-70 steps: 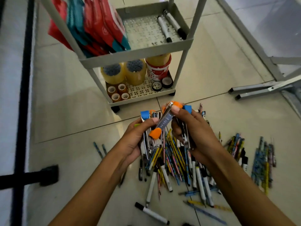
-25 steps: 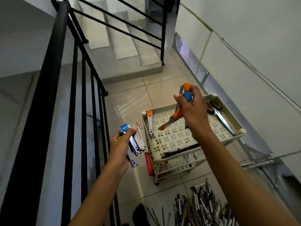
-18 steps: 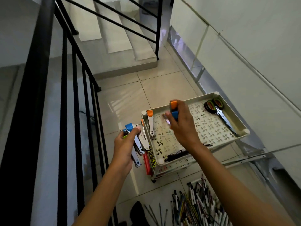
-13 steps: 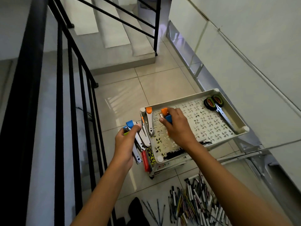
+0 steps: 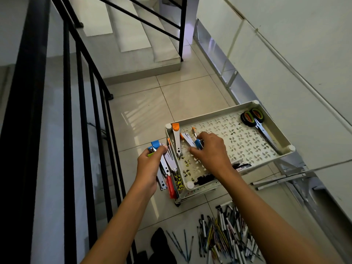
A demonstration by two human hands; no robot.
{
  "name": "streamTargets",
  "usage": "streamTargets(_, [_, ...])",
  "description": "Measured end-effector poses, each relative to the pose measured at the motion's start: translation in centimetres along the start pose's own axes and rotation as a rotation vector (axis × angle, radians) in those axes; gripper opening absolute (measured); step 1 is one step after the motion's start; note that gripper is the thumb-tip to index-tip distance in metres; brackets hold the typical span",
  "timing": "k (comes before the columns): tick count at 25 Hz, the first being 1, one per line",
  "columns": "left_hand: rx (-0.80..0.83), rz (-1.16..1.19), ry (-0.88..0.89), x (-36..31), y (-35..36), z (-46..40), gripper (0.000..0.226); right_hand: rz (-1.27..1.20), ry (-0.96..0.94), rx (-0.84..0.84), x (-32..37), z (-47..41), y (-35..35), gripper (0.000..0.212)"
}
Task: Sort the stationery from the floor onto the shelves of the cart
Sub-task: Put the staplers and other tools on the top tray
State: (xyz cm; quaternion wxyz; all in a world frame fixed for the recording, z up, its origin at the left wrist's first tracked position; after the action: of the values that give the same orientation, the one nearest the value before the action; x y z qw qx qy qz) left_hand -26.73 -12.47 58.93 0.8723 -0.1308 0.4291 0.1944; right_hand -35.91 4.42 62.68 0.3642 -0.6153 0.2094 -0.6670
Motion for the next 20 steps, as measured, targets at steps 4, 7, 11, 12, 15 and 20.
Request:
streamTargets(4, [0.007,-0.010,0.007,-0.2,-0.1,0.0,0.020,-0.222,0.092,-0.003,-0.6,-0.1,-0.7,0.019])
streamTargets(7, [0.005,-0.023,0.014,-0.4,-0.1,0.0,0.017,-0.374,0.190,0.028,-1.3,-0.3,-0.6,0.019])
streamTargets(11, [0.000,-0.040,0.030,-0.6,-0.2,0.0,0.016,-0.040,0.098,-0.106,-0.6,-0.4,-0.9,0.032])
streamTargets(12, [-0.001,-0.042,0.034,-0.7,-0.2,0.1,0.016,0.068,0.053,-0.148,0.0,-0.3,-1.0,0.033])
streamTargets(15, [0.008,-0.051,0.035,-0.8,-0.2,0.1,0.019,0.204,-0.015,-0.171,1.1,0.1,-0.6,0.038])
streamTargets(20, [0.008,-0.069,0.055,-1.2,-0.2,0.3,0.014,0.238,-0.063,-0.176,1.9,0.4,-0.3,0.036])
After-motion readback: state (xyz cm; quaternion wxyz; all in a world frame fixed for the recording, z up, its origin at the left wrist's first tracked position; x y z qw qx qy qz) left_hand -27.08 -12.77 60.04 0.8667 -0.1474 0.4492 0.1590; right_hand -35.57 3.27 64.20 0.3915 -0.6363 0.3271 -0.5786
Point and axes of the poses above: each hand's wrist, its own z-axis away from the middle knuckle, its own y-axis out of the palm, x = y × z, the point moved 9 cm from there along -z, towards the middle knuckle, and after that the axes turned 11 degrees about -z, right-handed, at the moved point
